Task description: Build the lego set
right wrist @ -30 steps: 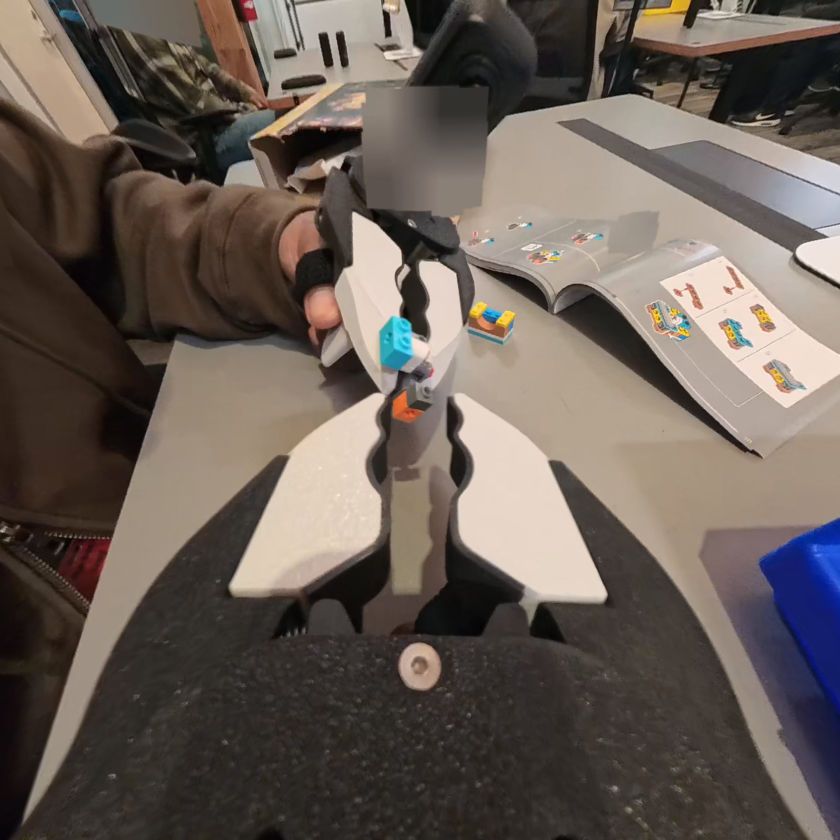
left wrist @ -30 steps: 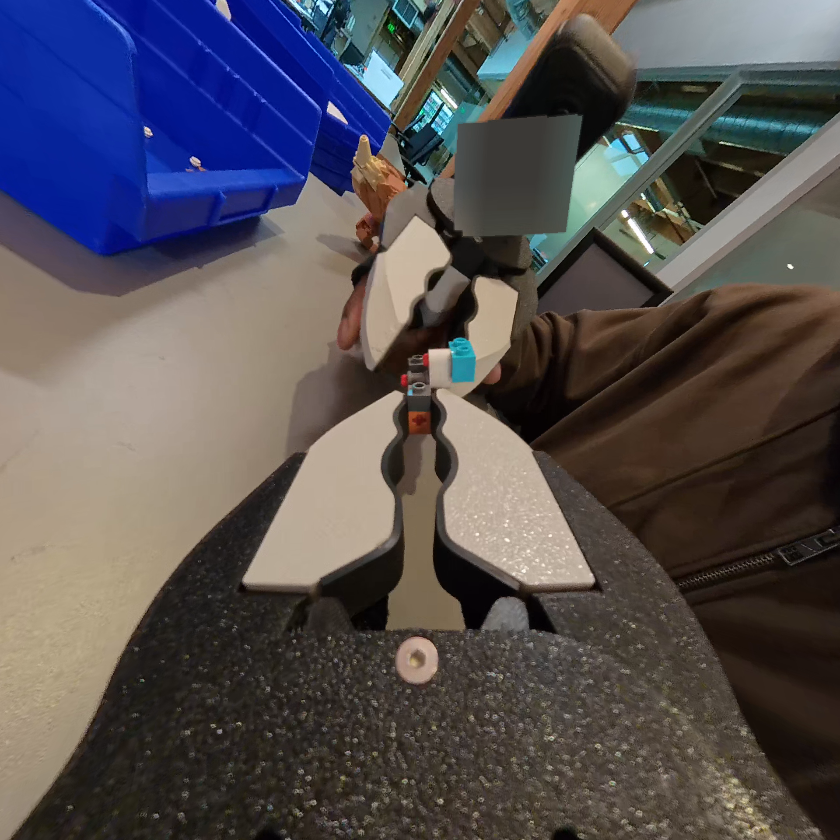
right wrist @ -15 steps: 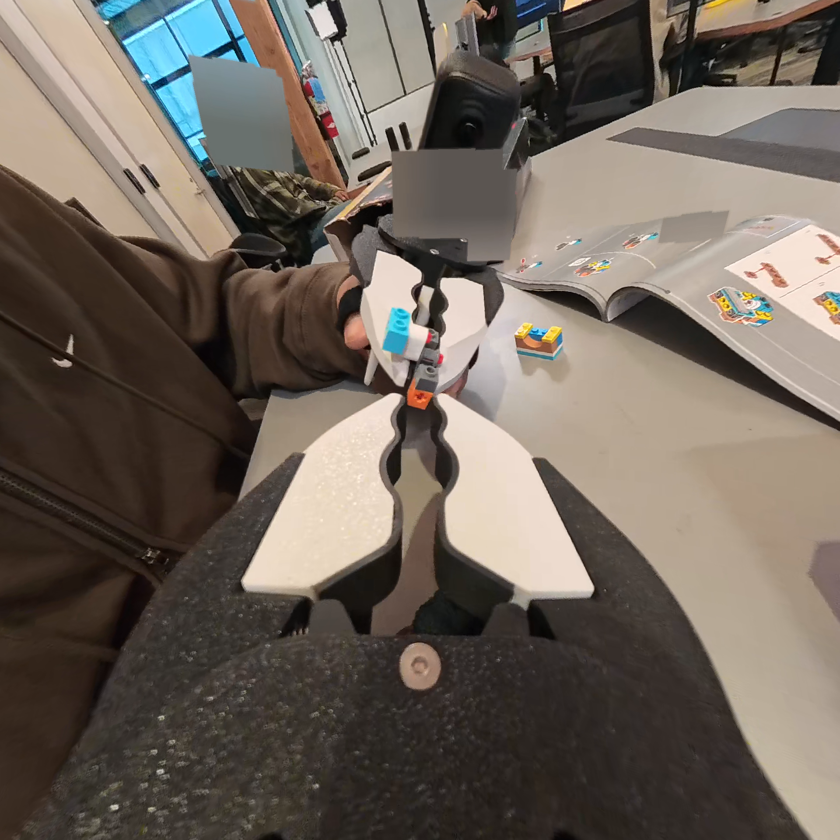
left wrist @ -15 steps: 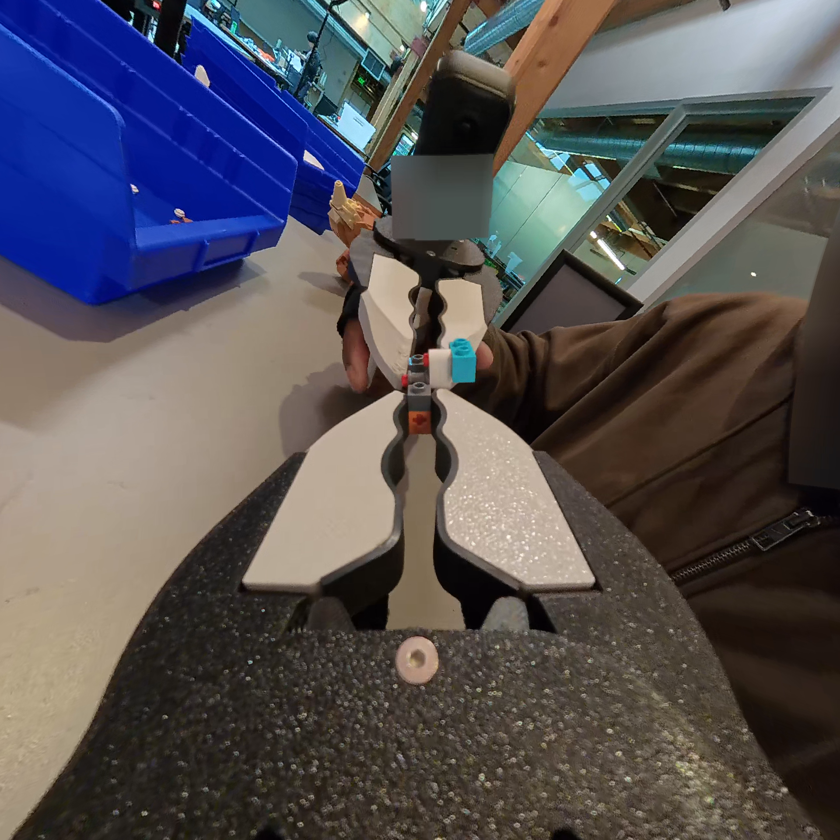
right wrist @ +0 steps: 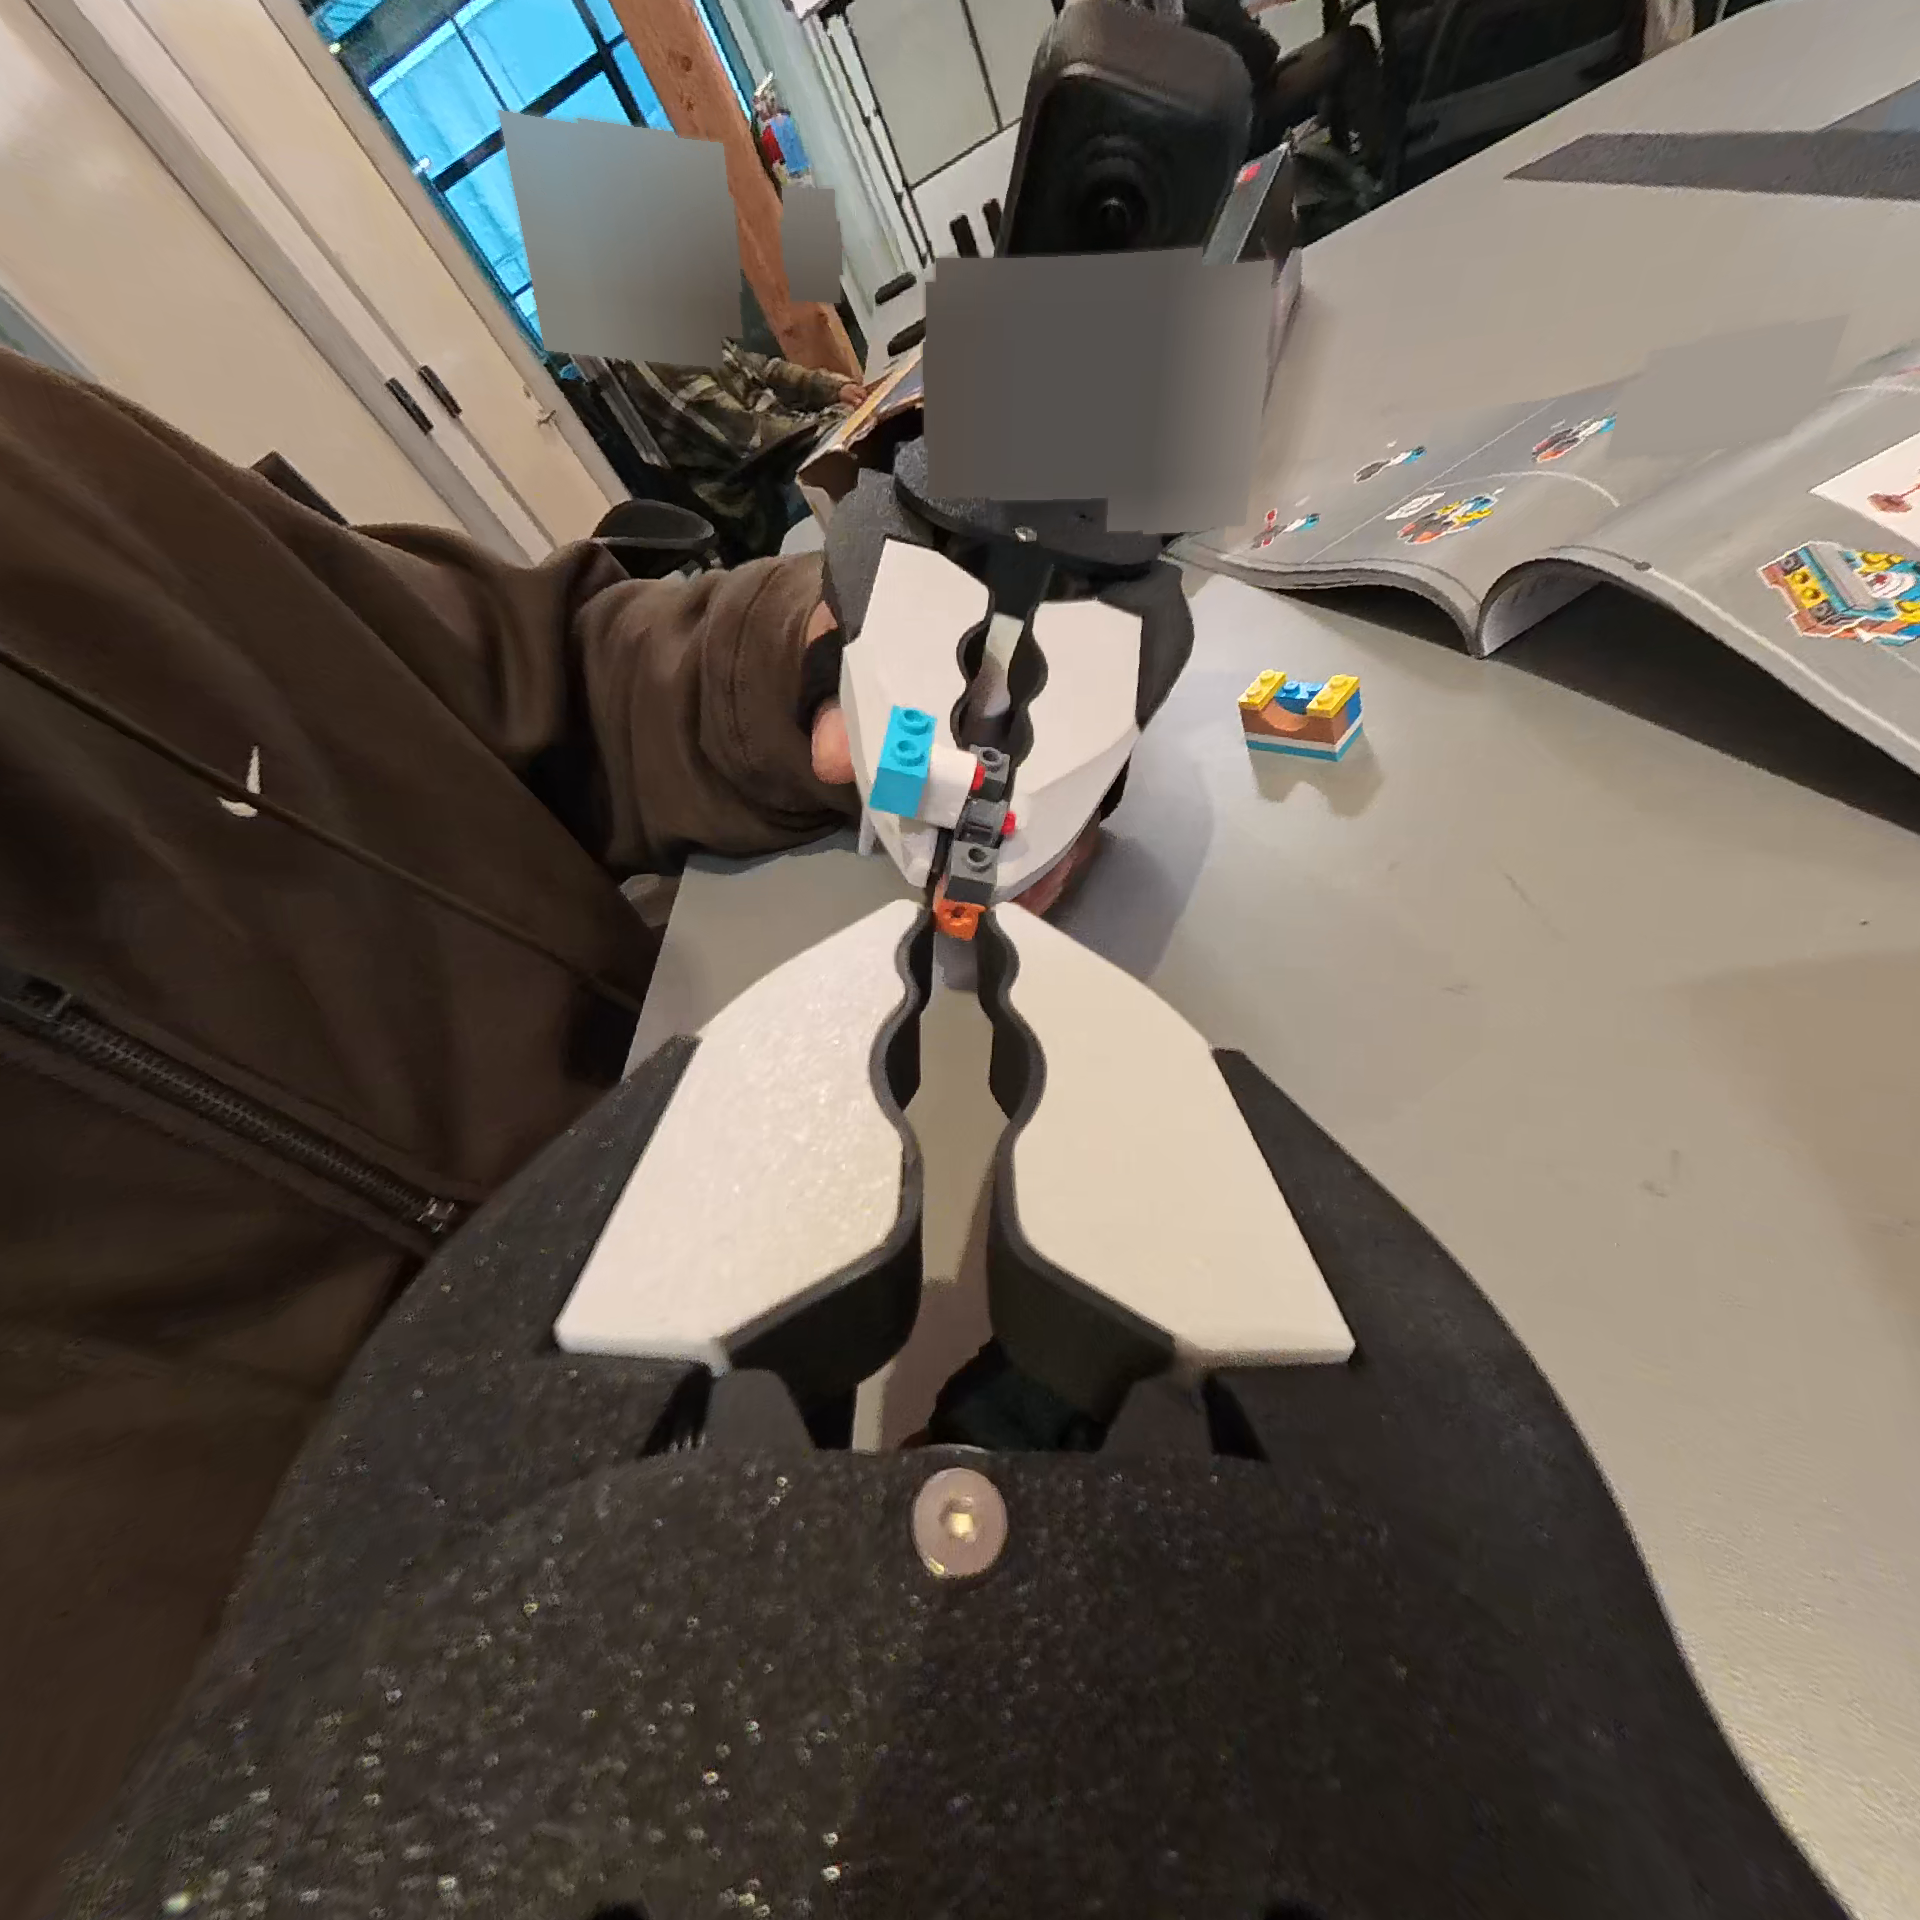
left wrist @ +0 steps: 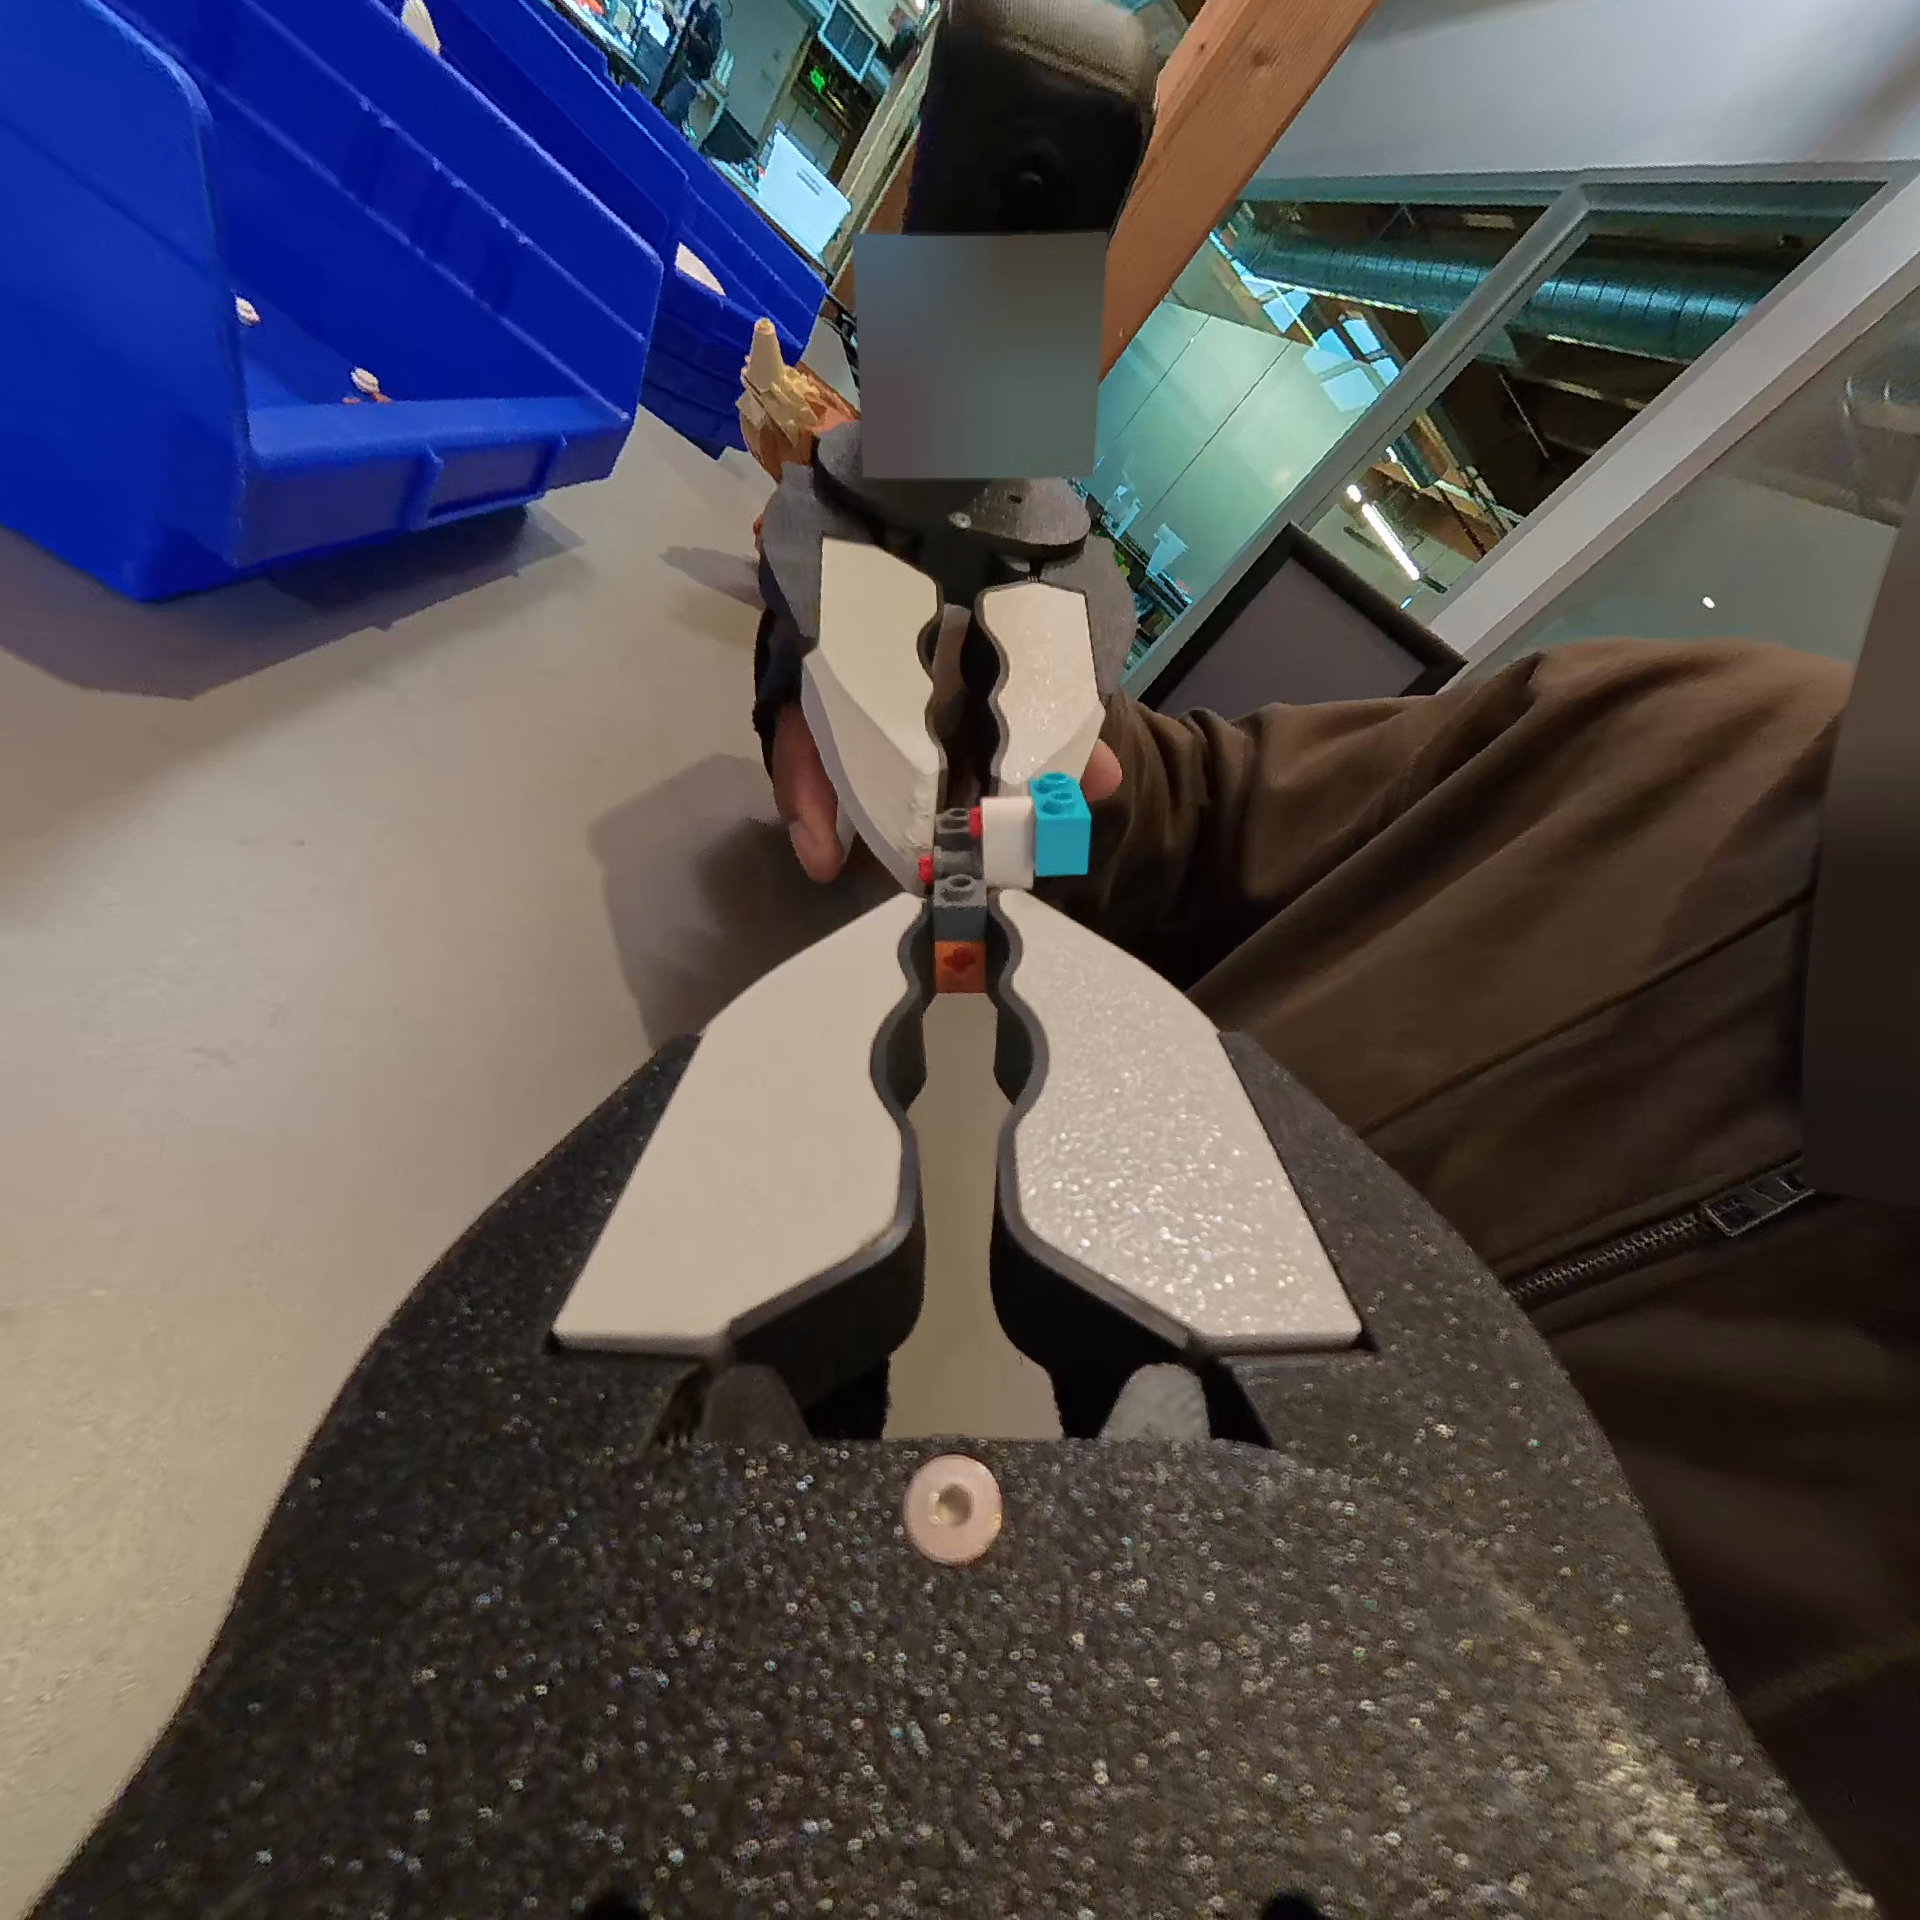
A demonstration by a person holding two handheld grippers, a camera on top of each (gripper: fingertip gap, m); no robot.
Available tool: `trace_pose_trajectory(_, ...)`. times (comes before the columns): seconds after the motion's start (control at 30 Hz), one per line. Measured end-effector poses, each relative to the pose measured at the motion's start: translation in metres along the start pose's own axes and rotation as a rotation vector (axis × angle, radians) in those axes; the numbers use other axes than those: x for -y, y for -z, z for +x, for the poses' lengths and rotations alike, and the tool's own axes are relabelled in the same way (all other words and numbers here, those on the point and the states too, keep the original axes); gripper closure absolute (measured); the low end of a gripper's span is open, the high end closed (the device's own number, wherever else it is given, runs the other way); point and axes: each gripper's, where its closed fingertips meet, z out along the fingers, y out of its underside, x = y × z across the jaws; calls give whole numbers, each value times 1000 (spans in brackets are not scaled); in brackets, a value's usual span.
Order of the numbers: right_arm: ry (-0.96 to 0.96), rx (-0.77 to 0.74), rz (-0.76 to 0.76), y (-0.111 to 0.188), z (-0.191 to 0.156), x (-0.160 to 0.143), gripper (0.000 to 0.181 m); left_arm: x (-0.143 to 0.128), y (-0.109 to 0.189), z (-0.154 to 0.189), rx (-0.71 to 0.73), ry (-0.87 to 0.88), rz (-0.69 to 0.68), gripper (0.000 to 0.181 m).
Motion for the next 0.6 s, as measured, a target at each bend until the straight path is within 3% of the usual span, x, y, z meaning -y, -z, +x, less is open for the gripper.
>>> trace_pose_trajectory(0.33,-36,57,-53,-1,-3,-8,174,-8,-4,1,-2,13,-55,173)
trace_pose_trajectory(0.6,3,53,49,3,-5,5,167,3,0,5,-54,36,22,173)
